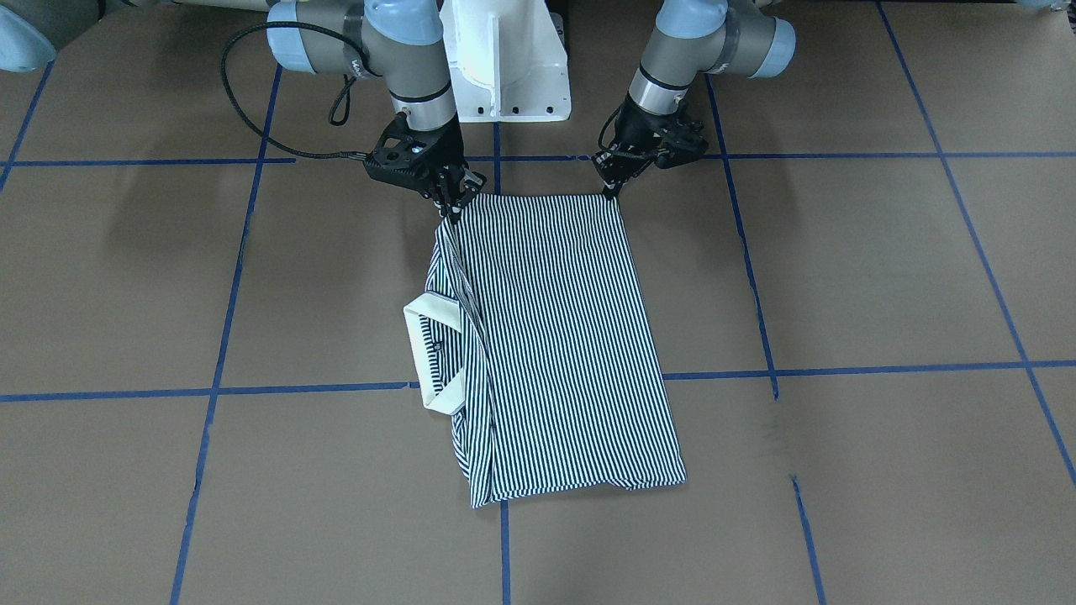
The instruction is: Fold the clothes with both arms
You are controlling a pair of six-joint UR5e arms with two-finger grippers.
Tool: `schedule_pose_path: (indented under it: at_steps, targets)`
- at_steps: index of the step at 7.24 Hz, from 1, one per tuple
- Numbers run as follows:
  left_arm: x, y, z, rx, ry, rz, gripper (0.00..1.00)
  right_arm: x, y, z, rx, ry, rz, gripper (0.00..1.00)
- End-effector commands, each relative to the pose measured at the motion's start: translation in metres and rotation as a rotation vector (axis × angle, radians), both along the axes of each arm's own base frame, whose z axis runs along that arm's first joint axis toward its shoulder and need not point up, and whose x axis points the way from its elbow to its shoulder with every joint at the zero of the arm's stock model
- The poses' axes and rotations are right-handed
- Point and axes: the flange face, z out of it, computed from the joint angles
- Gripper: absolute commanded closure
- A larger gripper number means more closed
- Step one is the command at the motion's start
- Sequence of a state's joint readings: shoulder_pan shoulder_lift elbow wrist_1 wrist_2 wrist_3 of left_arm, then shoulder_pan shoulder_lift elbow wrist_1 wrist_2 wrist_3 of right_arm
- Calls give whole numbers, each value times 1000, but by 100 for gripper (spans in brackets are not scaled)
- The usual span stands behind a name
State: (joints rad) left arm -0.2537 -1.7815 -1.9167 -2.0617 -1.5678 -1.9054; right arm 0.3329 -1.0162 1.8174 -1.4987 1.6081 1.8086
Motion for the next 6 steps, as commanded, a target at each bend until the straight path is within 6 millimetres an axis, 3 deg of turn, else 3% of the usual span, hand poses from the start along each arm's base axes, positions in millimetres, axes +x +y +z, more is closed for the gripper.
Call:
schedule_pose_path:
  at_steps: [1,2,3,4,5,6]
  targets:
    - [-17,3,-30,10,45,0,100,8,7,-2,6,-12,-1,100]
    - [-37,10,-57,8,46,2,100,27,42,-2,5,-9,-30,100]
    - [-63,17,-86,4,56,4,100,57,74,-17,-20,0,-20,100]
    - [-89,23,-122,-1,81,28,100,82,87,-41,-53,29,-6,100]
    - [-103,-13,-146,17,81,-30,100,82,62,-49,-44,45,32,100]
    - [-108,-66,-155,80,47,-95,100,87,6,-57,-3,9,91,100]
